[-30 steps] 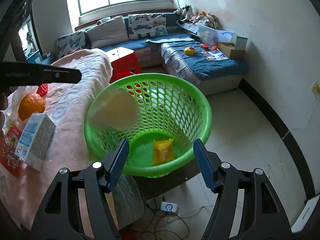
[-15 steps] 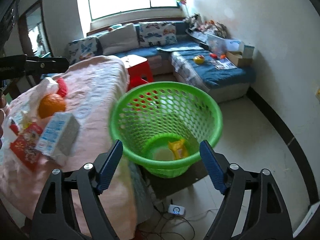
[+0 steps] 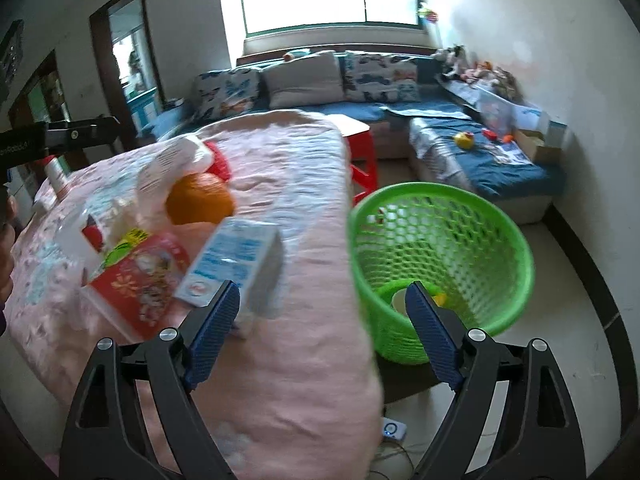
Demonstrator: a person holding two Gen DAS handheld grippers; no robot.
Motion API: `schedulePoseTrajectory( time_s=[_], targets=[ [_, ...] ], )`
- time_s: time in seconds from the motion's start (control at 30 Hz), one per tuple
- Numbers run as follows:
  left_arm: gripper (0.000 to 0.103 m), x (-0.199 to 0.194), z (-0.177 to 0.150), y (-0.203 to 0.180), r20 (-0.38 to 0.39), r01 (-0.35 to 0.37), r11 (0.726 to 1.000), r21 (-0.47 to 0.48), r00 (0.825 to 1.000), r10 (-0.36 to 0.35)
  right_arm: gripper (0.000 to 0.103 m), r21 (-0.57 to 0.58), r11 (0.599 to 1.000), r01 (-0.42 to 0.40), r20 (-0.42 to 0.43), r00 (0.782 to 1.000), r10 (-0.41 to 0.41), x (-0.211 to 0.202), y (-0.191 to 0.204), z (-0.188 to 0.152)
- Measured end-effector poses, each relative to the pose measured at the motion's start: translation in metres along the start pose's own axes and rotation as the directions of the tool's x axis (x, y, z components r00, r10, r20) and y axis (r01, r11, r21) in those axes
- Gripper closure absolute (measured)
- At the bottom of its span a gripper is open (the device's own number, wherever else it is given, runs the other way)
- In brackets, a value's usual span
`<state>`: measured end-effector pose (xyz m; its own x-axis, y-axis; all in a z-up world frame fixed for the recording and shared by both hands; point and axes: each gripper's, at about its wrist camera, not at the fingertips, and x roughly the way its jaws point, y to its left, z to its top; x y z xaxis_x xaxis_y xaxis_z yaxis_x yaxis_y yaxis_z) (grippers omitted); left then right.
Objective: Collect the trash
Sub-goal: 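Return the right gripper to the bed and grasp the white milk carton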
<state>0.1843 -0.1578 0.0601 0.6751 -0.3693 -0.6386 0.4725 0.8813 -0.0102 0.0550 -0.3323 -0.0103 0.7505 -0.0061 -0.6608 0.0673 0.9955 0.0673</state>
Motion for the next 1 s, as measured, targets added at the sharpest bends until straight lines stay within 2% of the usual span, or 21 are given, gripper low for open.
schedulePoseTrajectory(
  time_s=[0.3,0.47,0.8,1.0],
  targets=[
    [0.029,-0.021,-0.04,0.054,-0.023,-0.065,0.995,-0.078,0.998,0.064,0.018,-0.031,0.998,-0.051,-0.049,0.998,0.049,0.024,0.045,0.009],
    [0.029,-0.033,-0.06,0.079,-0.022,-0.076,0.988,-0.133,0.997,0.074,0.018,0.013,0.998,-0.064,-0.108,0.992,0.065,0.048,0.054,0.015],
    [0.029,-0.046,-0.075,0.098,-0.016,-0.088,0.981,-0.173,0.996,0.086,0.018,0.098,0.994,-0.047,-0.187,0.98,0.065,0.082,0.06,0.025],
    [0.029,-0.046,-0.079,0.097,-0.028,-0.067,0.981,-0.182,0.998,0.063,0.02,0.121,0.992,-0.027,-0.234,0.971,0.055,0.103,0.058,0.029]
  ],
)
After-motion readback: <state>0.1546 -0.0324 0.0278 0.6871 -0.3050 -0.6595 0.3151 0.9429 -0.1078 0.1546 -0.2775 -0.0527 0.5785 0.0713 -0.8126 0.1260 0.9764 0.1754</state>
